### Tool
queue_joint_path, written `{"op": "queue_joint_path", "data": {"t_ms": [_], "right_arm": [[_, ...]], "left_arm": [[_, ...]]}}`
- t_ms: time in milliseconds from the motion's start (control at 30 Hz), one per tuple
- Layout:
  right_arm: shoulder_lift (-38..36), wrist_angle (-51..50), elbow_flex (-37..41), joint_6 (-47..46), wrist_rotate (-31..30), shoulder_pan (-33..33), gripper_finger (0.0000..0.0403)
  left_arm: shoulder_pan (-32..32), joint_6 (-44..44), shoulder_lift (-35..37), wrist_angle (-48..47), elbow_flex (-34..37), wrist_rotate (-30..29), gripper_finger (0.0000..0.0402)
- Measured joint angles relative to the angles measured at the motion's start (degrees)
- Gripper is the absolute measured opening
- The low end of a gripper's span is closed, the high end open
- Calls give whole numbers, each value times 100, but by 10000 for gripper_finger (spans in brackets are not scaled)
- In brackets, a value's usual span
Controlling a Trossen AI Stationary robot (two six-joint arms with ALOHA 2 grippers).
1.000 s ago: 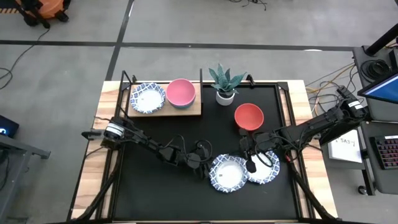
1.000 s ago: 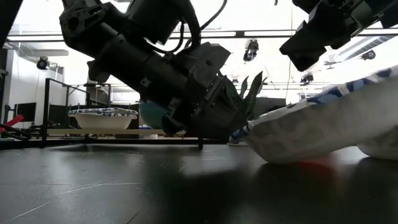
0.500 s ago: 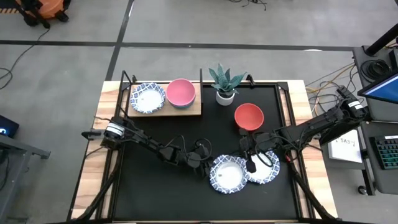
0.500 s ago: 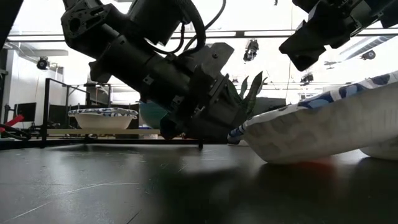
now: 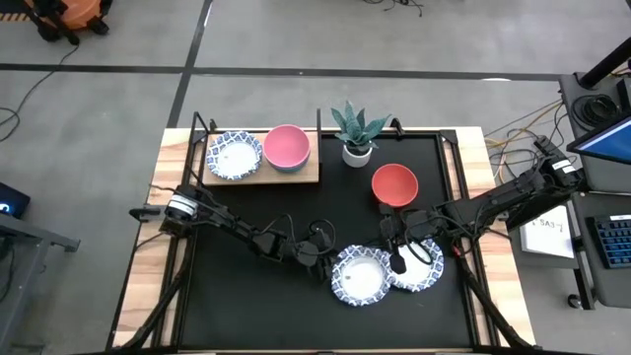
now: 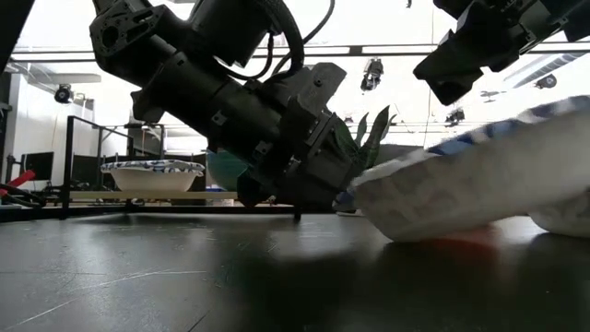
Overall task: Place and stack bowls onto a shelf
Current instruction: Stack the white patterned bowl on top of the other white patterned bowl on the shelf
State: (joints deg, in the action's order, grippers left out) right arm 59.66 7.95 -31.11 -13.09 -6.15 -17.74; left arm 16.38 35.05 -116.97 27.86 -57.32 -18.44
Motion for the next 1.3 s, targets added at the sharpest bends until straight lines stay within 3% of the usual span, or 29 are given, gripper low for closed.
{"op": "queue_joint_path", "data": {"t_ms": [233,433,933,1300], "right_arm": [[0,1,2,-5,0,0,9],[0,4,4,-62,0,0,9],[0,4,7,-45,1,0,9],[0,1,7,-25,2,2,9]], "left_arm": [[2,-115,34,-192,4,0,10],[8,-274,308,-787,4,-3,4],[25,-699,1869,-3794,13,-544,0],[27,-576,4034,-5377,13,-661,0]]}}
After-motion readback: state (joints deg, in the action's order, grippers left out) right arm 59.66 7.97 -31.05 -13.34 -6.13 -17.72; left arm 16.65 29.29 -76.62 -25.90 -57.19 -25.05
